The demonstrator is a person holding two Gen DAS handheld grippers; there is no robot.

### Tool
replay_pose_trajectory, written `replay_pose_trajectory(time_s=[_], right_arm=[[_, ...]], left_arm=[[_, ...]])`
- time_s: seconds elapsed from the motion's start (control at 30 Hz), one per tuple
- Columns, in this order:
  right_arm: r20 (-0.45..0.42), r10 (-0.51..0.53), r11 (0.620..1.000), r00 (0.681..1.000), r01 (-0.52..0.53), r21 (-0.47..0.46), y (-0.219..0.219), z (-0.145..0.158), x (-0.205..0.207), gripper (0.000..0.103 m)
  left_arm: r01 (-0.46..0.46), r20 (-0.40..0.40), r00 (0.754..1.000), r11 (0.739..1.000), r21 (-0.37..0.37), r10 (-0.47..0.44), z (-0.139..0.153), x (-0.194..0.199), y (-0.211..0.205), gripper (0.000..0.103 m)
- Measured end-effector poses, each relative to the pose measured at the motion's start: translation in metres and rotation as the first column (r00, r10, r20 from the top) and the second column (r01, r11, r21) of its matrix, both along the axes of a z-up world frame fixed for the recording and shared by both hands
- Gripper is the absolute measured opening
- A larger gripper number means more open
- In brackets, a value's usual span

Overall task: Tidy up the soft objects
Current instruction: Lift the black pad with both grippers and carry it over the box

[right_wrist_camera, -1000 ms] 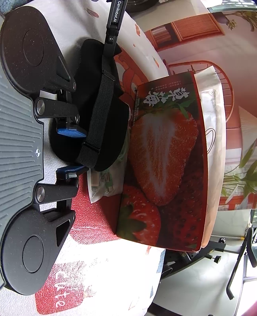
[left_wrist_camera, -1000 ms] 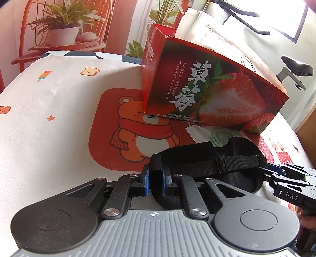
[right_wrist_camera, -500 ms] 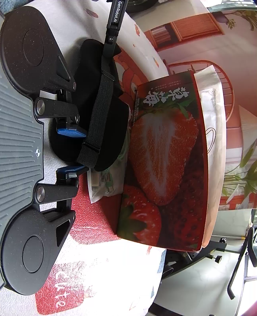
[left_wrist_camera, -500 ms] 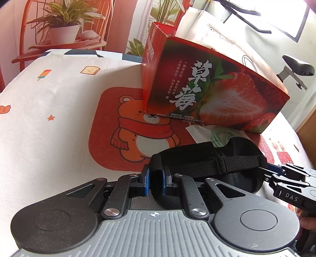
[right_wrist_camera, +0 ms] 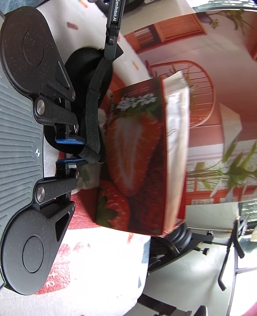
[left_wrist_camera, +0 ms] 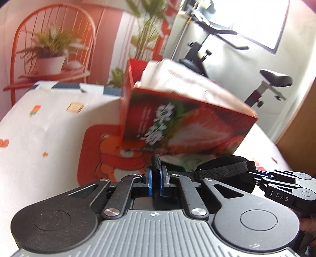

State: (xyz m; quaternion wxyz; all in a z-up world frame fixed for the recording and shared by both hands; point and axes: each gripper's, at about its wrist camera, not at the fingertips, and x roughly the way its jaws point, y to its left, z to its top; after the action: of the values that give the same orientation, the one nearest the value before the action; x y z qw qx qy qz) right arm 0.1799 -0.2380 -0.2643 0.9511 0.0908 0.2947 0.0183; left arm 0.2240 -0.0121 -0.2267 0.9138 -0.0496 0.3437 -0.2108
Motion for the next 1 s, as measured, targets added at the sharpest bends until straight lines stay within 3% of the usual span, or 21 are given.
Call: replay_pose_trajectory(time_s=[0.53,1.0], right_arm=[[0.079,-0.058,0.997,0.995,0.054,0.051,-0.014,0.03,-0.014,0.011],[0.177,-0.057,0.998,0.982,0.053,0.029,-0.026,0.074,0.001,0.011]], left_arm=[[-0.005,0.03,1.0,1.0,-0.03,0.006,0.019,-0.002,0.0,0.008],[0.004,0.083,0.997,0.999,-0.043,0.0,0.06,0.017,-0.008,0.008]])
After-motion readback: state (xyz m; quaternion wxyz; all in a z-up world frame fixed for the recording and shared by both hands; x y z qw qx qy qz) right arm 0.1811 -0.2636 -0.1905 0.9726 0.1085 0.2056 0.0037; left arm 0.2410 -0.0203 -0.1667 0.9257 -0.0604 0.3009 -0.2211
